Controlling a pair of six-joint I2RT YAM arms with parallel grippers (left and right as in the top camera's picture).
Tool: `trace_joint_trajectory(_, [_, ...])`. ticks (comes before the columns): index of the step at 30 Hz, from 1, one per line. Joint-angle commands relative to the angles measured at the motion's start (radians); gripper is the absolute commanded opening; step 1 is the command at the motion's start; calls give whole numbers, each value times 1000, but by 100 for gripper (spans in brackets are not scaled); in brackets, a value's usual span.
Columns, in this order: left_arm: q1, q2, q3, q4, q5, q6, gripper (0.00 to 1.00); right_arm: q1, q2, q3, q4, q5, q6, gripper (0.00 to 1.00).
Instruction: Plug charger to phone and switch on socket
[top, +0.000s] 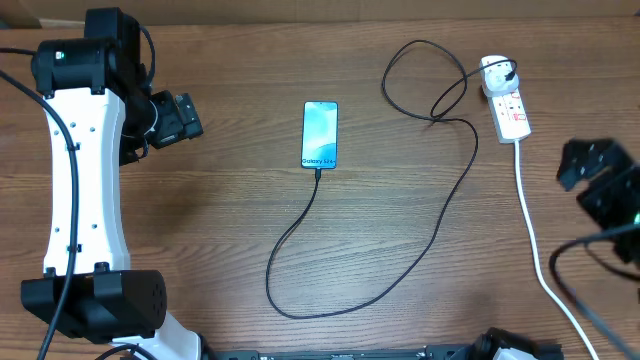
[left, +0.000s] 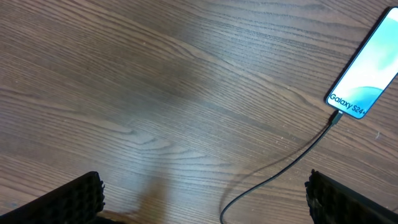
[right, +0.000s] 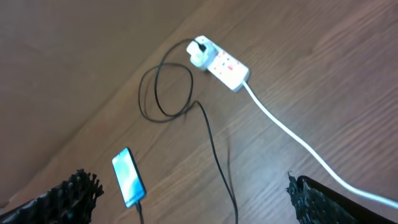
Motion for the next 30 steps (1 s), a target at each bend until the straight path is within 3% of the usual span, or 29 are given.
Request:
trace_joint_trajectory(1, [-7,4,-6,4,-11,-18,100,2,-58,-80,17,-19,-3,100])
trace_joint_trajectory(16, [-7,4,-6,4,-11,-18,100,2,-56,-179,-194,-56,2,100])
trace_joint_trajectory(30, [-7,4,-6,4,-11,-18,100,2,-49,-179,-201,-105,1,100])
